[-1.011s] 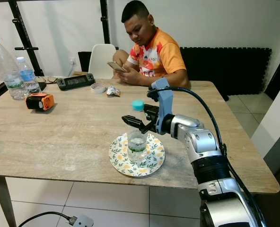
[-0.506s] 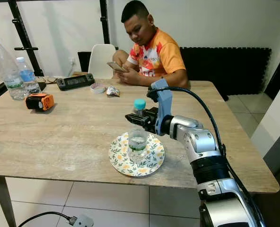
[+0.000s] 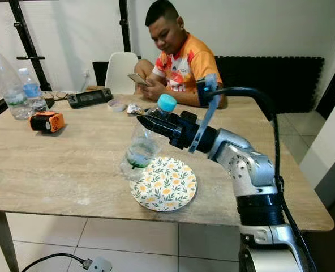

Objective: Restocking fridge

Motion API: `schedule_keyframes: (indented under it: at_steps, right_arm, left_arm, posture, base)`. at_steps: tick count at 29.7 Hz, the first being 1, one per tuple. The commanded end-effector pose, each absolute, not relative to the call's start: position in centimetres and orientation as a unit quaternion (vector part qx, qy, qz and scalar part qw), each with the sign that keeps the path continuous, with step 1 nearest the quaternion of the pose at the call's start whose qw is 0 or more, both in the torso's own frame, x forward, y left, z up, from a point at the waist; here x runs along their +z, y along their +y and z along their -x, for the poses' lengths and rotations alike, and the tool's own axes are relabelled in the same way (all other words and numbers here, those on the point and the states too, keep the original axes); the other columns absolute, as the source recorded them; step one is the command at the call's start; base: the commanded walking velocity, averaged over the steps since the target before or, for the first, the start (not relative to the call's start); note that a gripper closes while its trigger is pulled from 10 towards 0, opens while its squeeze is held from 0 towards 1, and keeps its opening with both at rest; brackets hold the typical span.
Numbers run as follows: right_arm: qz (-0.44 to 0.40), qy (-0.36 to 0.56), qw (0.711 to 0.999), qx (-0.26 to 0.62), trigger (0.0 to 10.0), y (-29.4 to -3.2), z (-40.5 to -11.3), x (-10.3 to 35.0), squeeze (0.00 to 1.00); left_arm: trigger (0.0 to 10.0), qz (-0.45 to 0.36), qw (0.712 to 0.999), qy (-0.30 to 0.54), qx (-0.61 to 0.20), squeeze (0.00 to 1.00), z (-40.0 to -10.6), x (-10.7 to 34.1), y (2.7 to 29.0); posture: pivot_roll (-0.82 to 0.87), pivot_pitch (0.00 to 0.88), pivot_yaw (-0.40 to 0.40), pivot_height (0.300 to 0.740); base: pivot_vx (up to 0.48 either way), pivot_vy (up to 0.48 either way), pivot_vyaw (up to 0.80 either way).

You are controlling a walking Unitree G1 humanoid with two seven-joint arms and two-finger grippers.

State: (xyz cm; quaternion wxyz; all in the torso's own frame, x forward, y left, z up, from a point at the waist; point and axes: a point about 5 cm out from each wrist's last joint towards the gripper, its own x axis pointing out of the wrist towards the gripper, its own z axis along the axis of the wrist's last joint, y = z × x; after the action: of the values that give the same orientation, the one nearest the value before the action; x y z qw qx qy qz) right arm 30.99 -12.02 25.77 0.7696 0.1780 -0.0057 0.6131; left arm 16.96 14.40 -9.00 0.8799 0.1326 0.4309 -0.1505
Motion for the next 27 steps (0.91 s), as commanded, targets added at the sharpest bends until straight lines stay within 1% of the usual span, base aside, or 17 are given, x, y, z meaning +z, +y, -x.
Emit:
schedule_keyframes:
  at_steps: [1, 3, 4, 6, 7, 8, 10, 13, 15, 17, 20, 23, 25, 26, 27]
  right_arm:
    - [-0.183, -0.010, 0.742, 0.645, 0.0, -11.9, -29.7, 26.1, 0.00]
    - [-0.174, 0.012, 0.726, 0.665, 0.0, -11.7, -28.3, 25.1, 0.00]
    - [-0.174, 0.012, 0.726, 0.665, 0.0, -11.7, -28.3, 25.1, 0.00]
    - [-0.166, 0.057, 0.714, 0.677, 0.0, -11.4, -26.6, 23.0, 0.00]
    - [-0.161, 0.080, 0.714, 0.676, 0.0, -11.3, -26.0, 21.9, 0.00]
    - [-0.161, 0.080, 0.714, 0.676, 0.0, -11.3, -26.0, 21.9, 0.00]
    - [-0.150, 0.126, 0.722, 0.664, 0.0, -11.2, -24.9, 19.4, 0.00]
    - [-0.147, 0.145, 0.724, 0.658, 0.0, -11.2, -24.4, 18.4, 0.00]
    - [-0.134, 0.181, 0.730, 0.645, 0.0, -11.3, -23.6, 16.5, 0.00]
    - [-0.134, 0.181, 0.730, 0.645, 0.0, -11.3, -23.6, 16.5, 0.00]
    - [-0.103, 0.241, 0.739, 0.621, 0.0, -11.7, -22.5, 13.7, 0.00]
    - [-0.091, 0.261, 0.740, 0.613, 0.0, -11.9, -22.2, 12.8, 0.00]
    - [-0.074, 0.305, 0.734, 0.603, 0.0, -12.2, -21.2, 10.6, 0.00]
    - [-0.074, 0.305, 0.734, 0.603, 0.0, -12.2, -21.2, 10.6, 0.00]
    - [-0.062, 0.327, 0.731, 0.595, 0.0, -12.4, -20.6, 9.4, 0.00]
  left_arm:
    - [10.0, -0.140, 0.876, 0.435, -0.155, 0.00, -16.7, -9.1, 14.3]
    - [10.0, -0.141, 0.876, 0.435, -0.155, 0.00, -16.7, -9.2, 14.3]
    - [10.0, -0.141, 0.876, 0.435, -0.155, 0.00, -16.7, -9.2, 14.3]
    - [10.0, -0.142, 0.875, 0.435, -0.156, 0.00, -16.6, -9.2, 14.3]
    - [10.0, -0.142, 0.875, 0.435, -0.157, 0.00, -16.6, -9.2, 14.2]
    - [10.0, -0.142, 0.875, 0.435, -0.157, 0.00, -16.6, -9.2, 14.2]
    - [10.0, -0.143, 0.874, 0.436, -0.160, 0.00, -16.6, -9.2, 14.2]
    - [10.0, -0.143, 0.874, 0.436, -0.161, 0.00, -16.5, -9.2, 14.2]
    - [10.0, -0.144, 0.873, 0.436, -0.163, 0.00, -16.5, -9.2, 14.2]
    - [10.0, -0.144, 0.873, 0.436, -0.163, 0.00, -16.5, -9.2, 14.2]
    - [10.0, -0.146, 0.873, 0.434, -0.166, 0.00, -16.6, -9.2, 14.0]
    - [10.0, -0.147, 0.873, 0.434, -0.166, 0.00, -16.6, -9.2, 14.0]
    - [10.0, -0.147, 0.873, 0.434, -0.167, 0.00, -16.6, -9.2, 13.9]
    - [10.0, -0.147, 0.873, 0.434, -0.167, 0.00, -16.6, -9.2, 13.9]
    - [10.0, -0.147, 0.873, 0.434, -0.167, 0.00, -16.6, -9.2, 13.9]
  posture:
    - [-0.01, 0.003, 0.001, 0.734]
    - [-0.01, 0.005, 0.004, 0.734]
    - [-0.01, 0.005, 0.004, 0.734]
    - [-0.01, 0.007, 0.009, 0.734]
    - [-0.02, 0.007, 0.012, 0.734]
    - [-0.02, 0.007, 0.012, 0.734]
    - [-0.02, 0.009, 0.019, 0.734]
    - [-0.02, 0.011, 0.021, 0.734]
    - [-0.02, 0.011, 0.021, 0.734]
    - [-0.02, 0.011, 0.021, 0.734]
    - [-0.02, 0.012, 0.025, 0.734]
    - [-0.02, 0.012, 0.025, 0.734]
    - [-0.03, 0.012, 0.024, 0.734]
    - [-0.03, 0.012, 0.024, 0.734]
    - [-0.02, 0.012, 0.021, 0.734]
  base:
    - [0.000, 0.000, 0.00]
    - [0.000, 0.000, 0.00]
    - [0.000, 0.000, 0.00]
    - [0.000, 0.000, 0.00]
    - [0.000, 0.000, 0.00]
    - [0.000, 0.000, 0.00]
    - [0.000, 0.000, 0.00]
    - [0.000, 0.000, 0.00]
    - [0.000, 0.000, 0.00]
    - [0.000, 0.000, 0.00]
    - [0.000, 0.000, 0.00]
    - [0.000, 0.000, 0.00]
    - [0.000, 0.000, 0.00]
    - [0.000, 0.000, 0.00]
    - [0.000, 0.000, 0.00]
